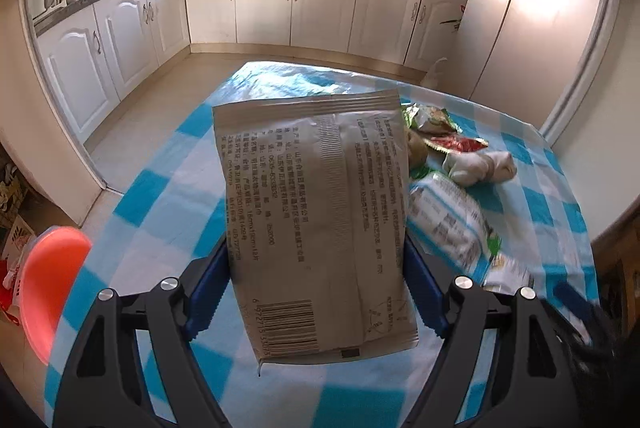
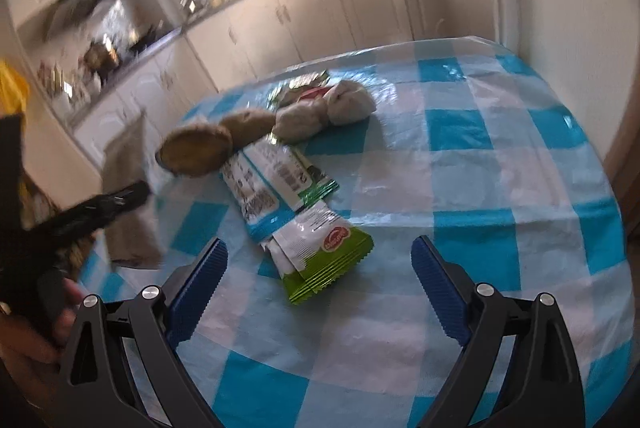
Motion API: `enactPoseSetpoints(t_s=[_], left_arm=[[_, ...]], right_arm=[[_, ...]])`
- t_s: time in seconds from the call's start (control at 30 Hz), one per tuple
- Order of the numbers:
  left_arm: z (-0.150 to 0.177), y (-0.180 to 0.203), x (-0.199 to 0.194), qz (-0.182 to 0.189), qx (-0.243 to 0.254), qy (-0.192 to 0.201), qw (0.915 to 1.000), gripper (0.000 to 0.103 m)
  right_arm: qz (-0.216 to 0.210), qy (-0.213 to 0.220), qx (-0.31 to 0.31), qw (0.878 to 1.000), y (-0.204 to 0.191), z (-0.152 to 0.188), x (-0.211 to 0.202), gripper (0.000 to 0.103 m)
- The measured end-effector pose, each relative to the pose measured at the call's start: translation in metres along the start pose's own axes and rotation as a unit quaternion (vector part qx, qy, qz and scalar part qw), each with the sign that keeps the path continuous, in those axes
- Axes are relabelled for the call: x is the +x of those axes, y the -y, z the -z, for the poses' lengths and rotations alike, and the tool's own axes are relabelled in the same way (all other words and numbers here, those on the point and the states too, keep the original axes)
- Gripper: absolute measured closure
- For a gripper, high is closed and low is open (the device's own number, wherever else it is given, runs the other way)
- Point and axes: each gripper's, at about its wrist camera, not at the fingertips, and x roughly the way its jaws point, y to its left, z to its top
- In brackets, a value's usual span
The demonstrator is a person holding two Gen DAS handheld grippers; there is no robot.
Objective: Collect trash
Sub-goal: 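Grasp the green snack packet with the right tool, then carry paper bag and green packet to the bucket and release both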
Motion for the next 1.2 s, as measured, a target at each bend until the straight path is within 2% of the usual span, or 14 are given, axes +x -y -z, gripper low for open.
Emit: enactPoseSetpoints(t_s=[0.17, 0.33, 0.37, 0.43, 0.53, 0.67, 0.83, 1.0, 1.2], left_arm=[[0.014, -0.021, -0.014, 0.008, 0.0, -0.003, 1.0, 0.023], [0.026, -0.036, -0.024, 0.01, 0.0, -0.003, 0.9999, 0.023], [0.028, -0.038, -0.025, 0.011, 0.001, -0.004, 0.9999, 0.023], [0.033, -0.045, -0.028, 0.011, 0.001, -0.004, 0.9999, 0.023], [0.038, -0.053, -0.031, 0.017, -0.004, -0.007, 0.9998, 0.023], [0.041, -0.063, -0.035, 0.022, -0.014, -0.007, 0.9996, 0.023], [0.044, -0.074, -0.042, 0.03, -0.021, -0.002, 0.9993, 0.023], [0.051, -0.085, -0.05, 0.036, -0.024, -0.003, 0.9991, 0.023], [0.062, -0.096, -0.069, 0.037, -0.029, 0.001, 0.9989, 0.023]], right_arm=[[0.032, -0.021, -0.052, 0.998, -0.014, -0.001, 0.017, 0.011], [0.062, -0.042, -0.072, 0.995, -0.018, -0.003, 0.031, 0.012], [0.064, -0.051, -0.074, 0.994, -0.018, -0.003, 0.035, 0.023], [0.079, -0.052, -0.087, 0.992, -0.022, -0.003, 0.036, 0.033], [0.092, -0.054, -0.104, 0.989, -0.027, -0.001, 0.037, 0.039], [0.093, -0.054, -0.103, 0.989, -0.031, 0.003, 0.031, 0.055], [0.1, -0.053, -0.093, 0.989, -0.031, 0.01, 0.024, 0.058], [0.084, -0.051, -0.058, 0.994, -0.029, 0.016, 0.01, 0.059], [0.078, -0.034, -0.051, 0.995, -0.036, 0.023, -0.013, 0.059]])
